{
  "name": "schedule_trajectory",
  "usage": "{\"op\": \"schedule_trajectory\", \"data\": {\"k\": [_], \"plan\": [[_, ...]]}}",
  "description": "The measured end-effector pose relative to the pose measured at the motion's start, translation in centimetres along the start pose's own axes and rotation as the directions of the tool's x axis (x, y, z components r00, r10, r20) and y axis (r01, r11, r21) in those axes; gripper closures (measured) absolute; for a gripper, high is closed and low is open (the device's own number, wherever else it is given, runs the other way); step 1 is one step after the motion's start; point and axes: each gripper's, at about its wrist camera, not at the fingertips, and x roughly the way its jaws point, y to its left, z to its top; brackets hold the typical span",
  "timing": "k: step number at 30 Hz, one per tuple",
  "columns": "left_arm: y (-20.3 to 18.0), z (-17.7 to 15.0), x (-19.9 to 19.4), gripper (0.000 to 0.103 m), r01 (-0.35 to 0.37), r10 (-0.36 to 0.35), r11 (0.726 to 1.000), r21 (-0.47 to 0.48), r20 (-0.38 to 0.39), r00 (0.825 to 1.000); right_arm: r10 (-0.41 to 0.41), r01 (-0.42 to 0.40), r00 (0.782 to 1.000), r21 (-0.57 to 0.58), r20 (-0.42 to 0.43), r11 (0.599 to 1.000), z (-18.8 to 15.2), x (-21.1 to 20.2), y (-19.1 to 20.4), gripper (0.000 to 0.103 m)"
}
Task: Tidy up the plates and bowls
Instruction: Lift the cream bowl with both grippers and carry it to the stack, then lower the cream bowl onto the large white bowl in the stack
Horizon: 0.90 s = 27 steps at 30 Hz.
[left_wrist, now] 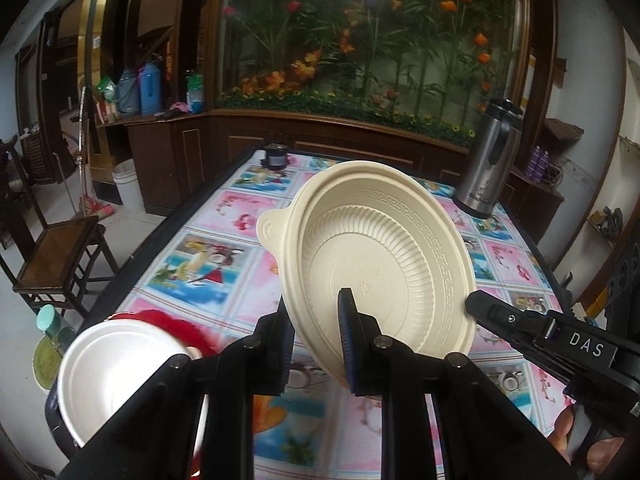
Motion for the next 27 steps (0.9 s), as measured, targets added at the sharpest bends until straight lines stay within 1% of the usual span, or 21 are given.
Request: {"op": "schedule_trajectory", "data": {"k": [4, 7, 16, 22, 27], "plan": [[2.5, -0.2, -1.2, 0.083, -0.043, 0.044, 0.999, -0.022, 0.023, 0.999, 0.020, -0.021, 0.999, -0.042, -0.032, 0.999, -1.0, 1.5, 2.5, 0.093], [4.7, -0.6, -2.0, 0.083, -0.087, 0.089, 0.995, -0.042, 0.035, 0.995, 0.035, -0.040, 0.997, -0.075, -0.062, 0.996, -2.0, 2.8, 4.5, 0.093], [9.3, -1.8, -3.7, 0.083, -0.176, 0.180, 0.979, -0.107, 0.031, 0.983, 0.066, -0.090, 0.985, -0.150, -0.157, 0.985, -5.8, 6.5, 9.1, 0.093], [11.1, -2.7, -4.1, 0.083, -0.207, 0.212, 0.970, -0.131, 0.024, 0.977, 0.071, -0.108, 0.976, -0.173, -0.206, 0.979, -7.7, 8.1, 10.6, 0.093], [12.4, -3.5, -4.3, 0.083, -0.217, 0.222, 0.965, -0.146, 0.012, 0.975, 0.065, -0.109, 0.971, -0.185, -0.230, 0.977, -8.7, 9.0, 11.5, 0.093]]}}
